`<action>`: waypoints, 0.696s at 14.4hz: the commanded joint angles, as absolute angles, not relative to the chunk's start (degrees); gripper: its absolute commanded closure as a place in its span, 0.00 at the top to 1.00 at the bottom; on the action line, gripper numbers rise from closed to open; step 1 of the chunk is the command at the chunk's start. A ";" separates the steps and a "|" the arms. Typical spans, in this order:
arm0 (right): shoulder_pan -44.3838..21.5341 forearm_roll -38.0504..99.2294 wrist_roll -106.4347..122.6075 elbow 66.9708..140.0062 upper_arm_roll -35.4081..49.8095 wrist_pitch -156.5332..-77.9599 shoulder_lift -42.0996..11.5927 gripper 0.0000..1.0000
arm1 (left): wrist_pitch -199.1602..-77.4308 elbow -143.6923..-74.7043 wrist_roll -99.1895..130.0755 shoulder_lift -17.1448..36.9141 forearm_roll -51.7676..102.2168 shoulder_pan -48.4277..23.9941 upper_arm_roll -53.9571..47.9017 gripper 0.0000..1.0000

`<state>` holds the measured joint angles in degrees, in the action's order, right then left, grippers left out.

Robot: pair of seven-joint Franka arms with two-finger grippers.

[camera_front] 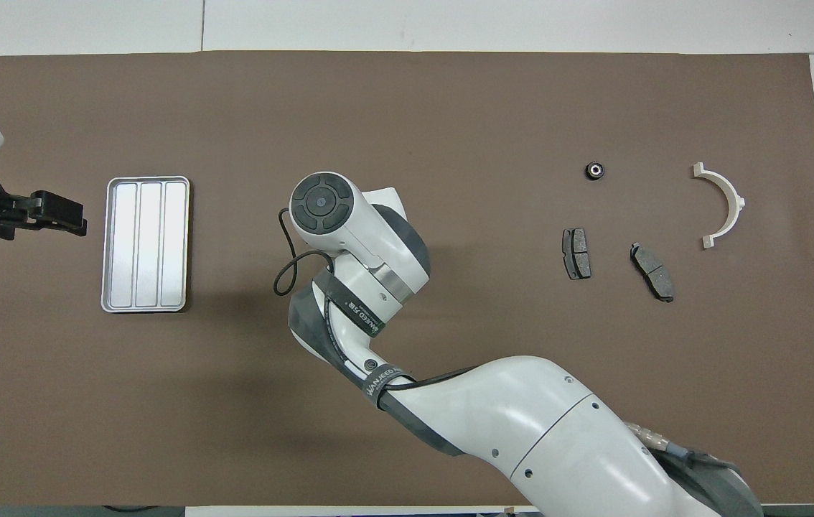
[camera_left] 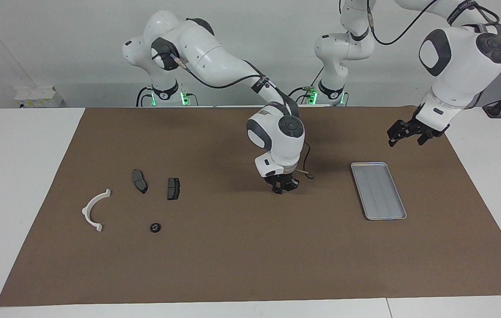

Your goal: Place bearing gear from tray to pile

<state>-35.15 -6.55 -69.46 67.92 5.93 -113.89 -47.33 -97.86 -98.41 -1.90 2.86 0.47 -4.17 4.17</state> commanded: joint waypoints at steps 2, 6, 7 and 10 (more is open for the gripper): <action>-28.76 -7.12 -58.31 60.93 7.12 -100.85 -45.28 0.00 | -97.30 -99.06 -2.81 1.14 -0.26 -4.57 4.48 1.00; -21.12 -6.07 -38.03 60.38 7.21 -89.50 -35.36 0.00 | -96.15 -97.47 -2.81 1.41 -0.18 -4.04 4.22 1.00; -18.57 -6.06 -31.10 60.38 7.21 -86.95 -33.42 0.00 | -95.89 -97.47 -2.81 1.41 -0.18 -3.87 3.87 1.00; -10.66 -6.86 -9.64 60.38 7.03 -81.40 -29.45 0.00 | -93.26 -96.85 -2.29 1.23 0.00 -0.97 1.06 1.00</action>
